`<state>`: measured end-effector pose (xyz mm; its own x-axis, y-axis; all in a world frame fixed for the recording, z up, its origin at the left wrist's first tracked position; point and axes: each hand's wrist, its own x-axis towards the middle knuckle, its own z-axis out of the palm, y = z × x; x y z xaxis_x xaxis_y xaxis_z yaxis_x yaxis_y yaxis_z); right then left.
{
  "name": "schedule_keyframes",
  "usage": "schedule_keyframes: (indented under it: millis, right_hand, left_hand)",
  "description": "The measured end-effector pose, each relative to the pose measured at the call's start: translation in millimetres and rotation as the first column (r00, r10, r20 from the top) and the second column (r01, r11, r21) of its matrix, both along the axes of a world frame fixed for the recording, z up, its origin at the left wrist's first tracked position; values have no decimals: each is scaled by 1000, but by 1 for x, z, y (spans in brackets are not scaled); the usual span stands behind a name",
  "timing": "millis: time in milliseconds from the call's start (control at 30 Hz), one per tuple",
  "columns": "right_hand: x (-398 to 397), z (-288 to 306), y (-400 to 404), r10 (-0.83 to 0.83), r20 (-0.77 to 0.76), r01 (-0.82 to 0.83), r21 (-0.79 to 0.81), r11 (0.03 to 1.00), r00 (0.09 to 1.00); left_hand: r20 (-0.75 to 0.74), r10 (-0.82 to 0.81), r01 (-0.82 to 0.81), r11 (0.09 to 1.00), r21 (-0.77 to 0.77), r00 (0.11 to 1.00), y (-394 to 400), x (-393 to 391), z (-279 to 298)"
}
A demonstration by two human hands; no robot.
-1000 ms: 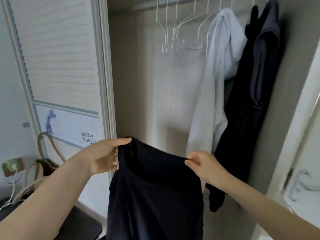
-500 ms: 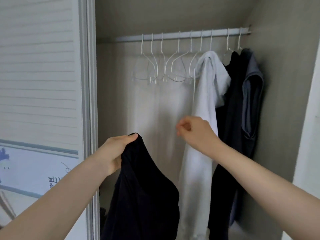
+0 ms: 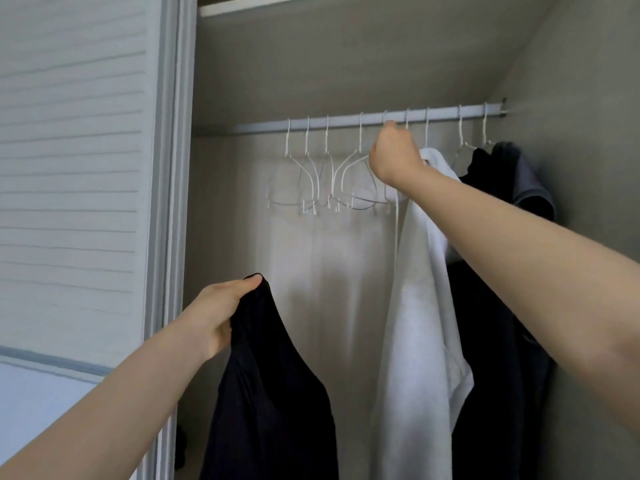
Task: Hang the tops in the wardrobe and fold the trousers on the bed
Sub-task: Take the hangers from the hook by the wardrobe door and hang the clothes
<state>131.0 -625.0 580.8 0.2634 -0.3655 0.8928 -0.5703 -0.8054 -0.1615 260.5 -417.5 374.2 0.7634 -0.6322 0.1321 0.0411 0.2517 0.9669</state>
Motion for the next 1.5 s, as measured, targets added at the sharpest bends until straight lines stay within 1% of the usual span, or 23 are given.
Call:
schedule_keyframes:
  millis: [100,200,300,467,533,633,767,833,967,1067,1133,1233,1300,1400,1467,1500]
  right_hand:
    - [15,16,-24,-113,-78,119,82,990,991]
    - [25,21,-42,-152,-167,176,138,975,974]
    - [31,24,-58,-166,-175,193,155,969,971]
    - [37,23,-72,-126,-212,171,210,963,969]
    - [42,22,-79,-70,-162,110,247,963,984]
    - [45,24,-85,34,5,-34,293,956,999]
    - [41,26,-86,97,232,-166,300,939,968]
    - [39,19,-78,133,274,-215,297,930,952]
    - [35,-8,-52,215,311,-310,297,903,926]
    - [29,-34,-30,291,342,-398,306,865,894]
    - [18,-57,-11,343,387,-466,291,835,856]
    - [-4,-93,21,466,406,-588,259,766,786]
    - [-23,-117,46,514,413,-644,295,706,752]
    - [-57,-150,79,545,402,-675,372,638,736]
    - [-81,-170,98,553,419,-694,461,554,720]
    - [-93,-178,105,549,436,-699,508,503,713]
  left_hand:
    - [15,13,-13,1000,-5,1000,-11,10,10]
    - [53,19,-19,1000,5,998,-22,17,17]
    - [80,28,-29,1000,10,996,-34,23,21]
    - [109,39,-41,999,12,993,-50,30,23]
    - [117,43,-45,999,18,992,-54,33,22]
    - [123,46,-49,999,17,991,-58,36,20]
    - [149,35,-40,999,33,988,-61,40,17]
    - [158,31,-38,998,47,987,-61,41,15]
    - [175,28,-42,996,75,984,-60,38,11]
    - [243,28,-47,996,76,970,-56,31,8]
    - [282,80,-97,994,47,956,-50,26,5]
    - [328,225,-224,974,-41,918,-41,19,-1]
    - [347,262,-261,964,-51,901,-33,13,-8]
    - [405,269,-295,955,2,874,-22,9,-21]
    - [521,275,-367,927,79,808,-16,9,-30]
    - [595,280,-428,896,120,753,-15,10,-34]
